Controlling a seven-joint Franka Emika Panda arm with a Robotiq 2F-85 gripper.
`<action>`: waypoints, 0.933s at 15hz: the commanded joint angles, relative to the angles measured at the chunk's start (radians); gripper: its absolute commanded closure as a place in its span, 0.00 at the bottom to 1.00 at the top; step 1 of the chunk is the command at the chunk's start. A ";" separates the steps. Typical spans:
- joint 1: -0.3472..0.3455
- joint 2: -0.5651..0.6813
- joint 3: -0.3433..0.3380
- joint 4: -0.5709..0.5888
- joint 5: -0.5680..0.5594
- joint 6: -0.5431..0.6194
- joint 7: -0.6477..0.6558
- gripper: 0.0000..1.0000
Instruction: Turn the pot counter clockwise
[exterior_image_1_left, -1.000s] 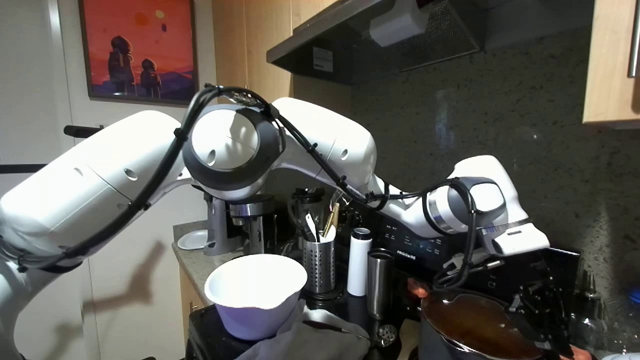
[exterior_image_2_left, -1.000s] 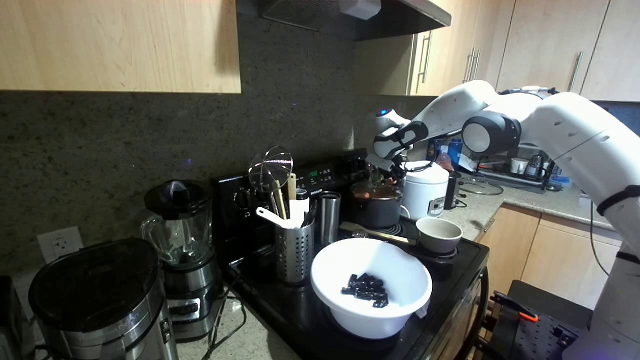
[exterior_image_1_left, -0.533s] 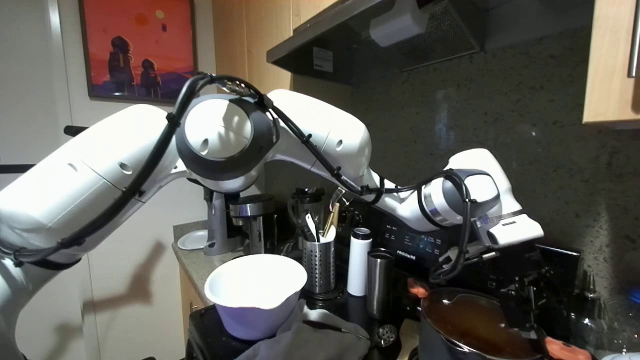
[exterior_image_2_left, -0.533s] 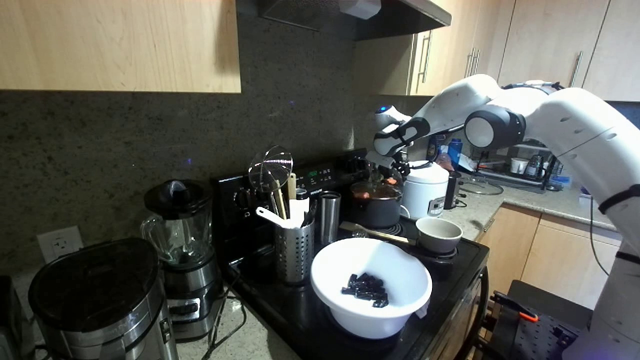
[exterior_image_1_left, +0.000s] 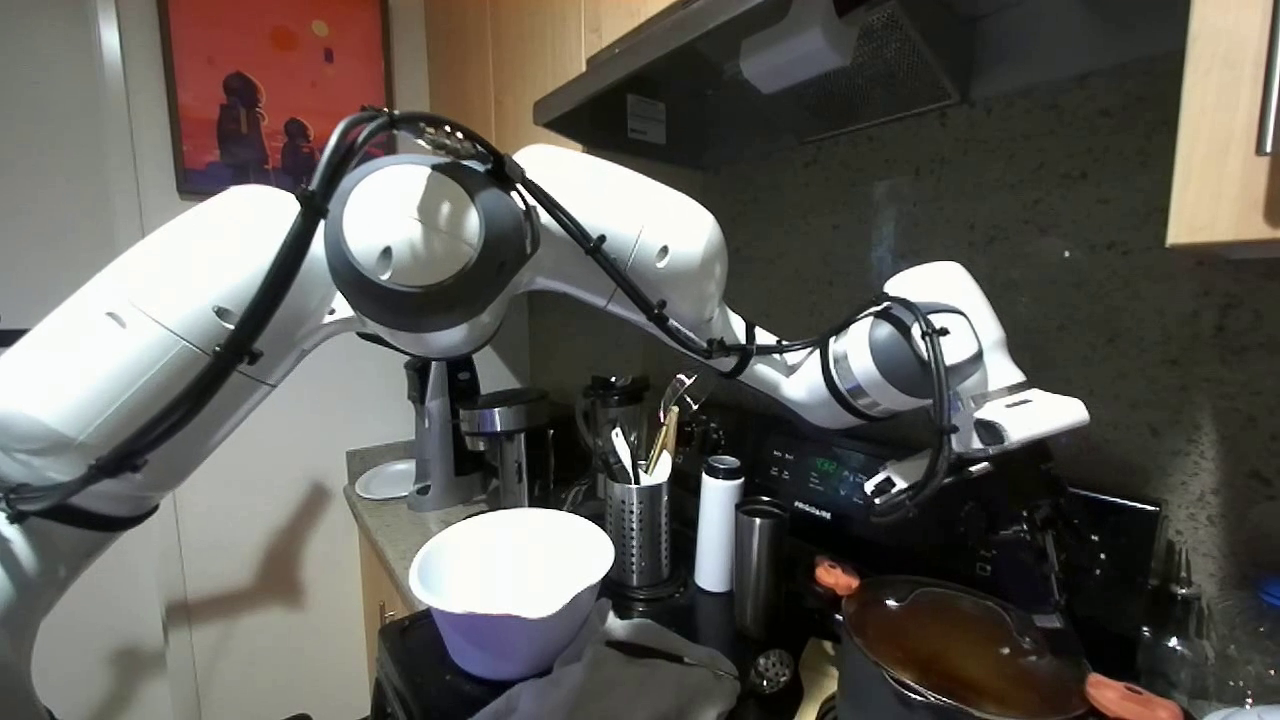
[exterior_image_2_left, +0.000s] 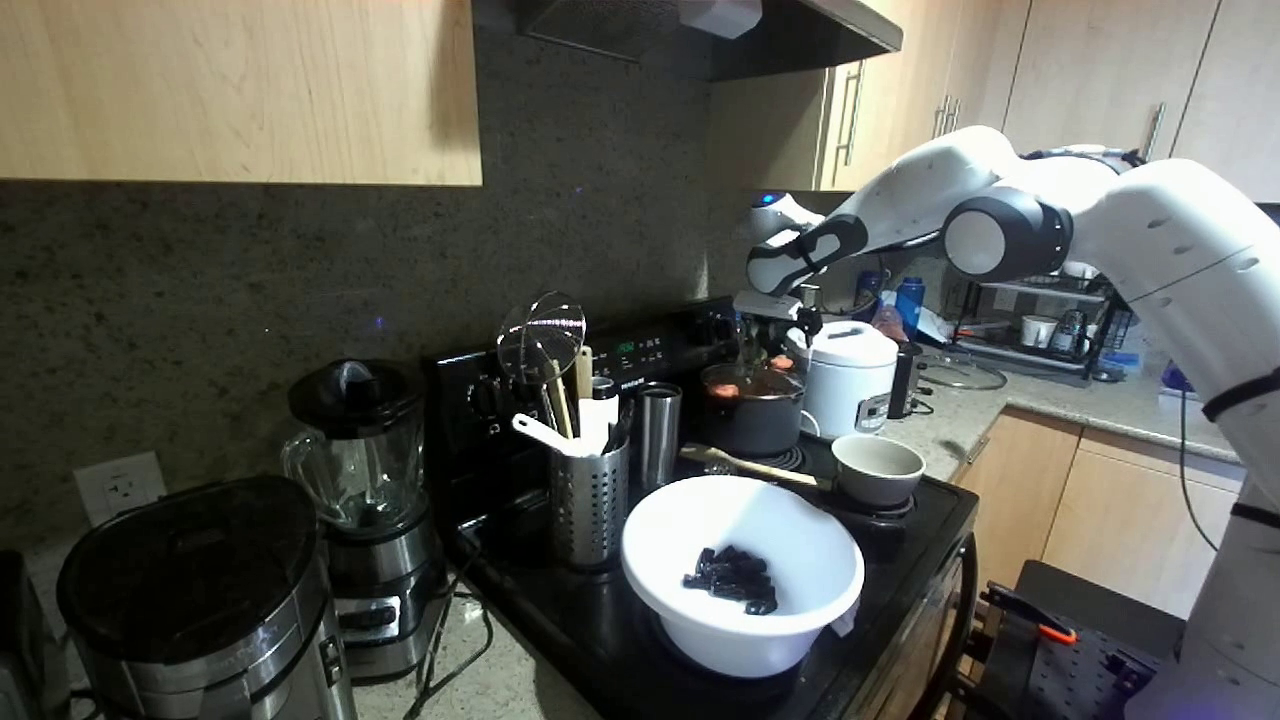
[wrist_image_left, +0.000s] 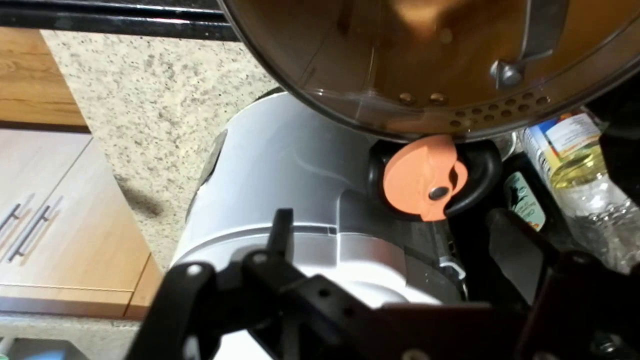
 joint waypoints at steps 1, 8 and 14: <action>-0.014 -0.089 0.060 -0.089 0.024 -0.007 -0.184 0.00; -0.039 -0.247 0.136 -0.252 0.051 0.020 -0.454 0.00; -0.033 -0.433 0.170 -0.445 0.076 0.020 -0.616 0.00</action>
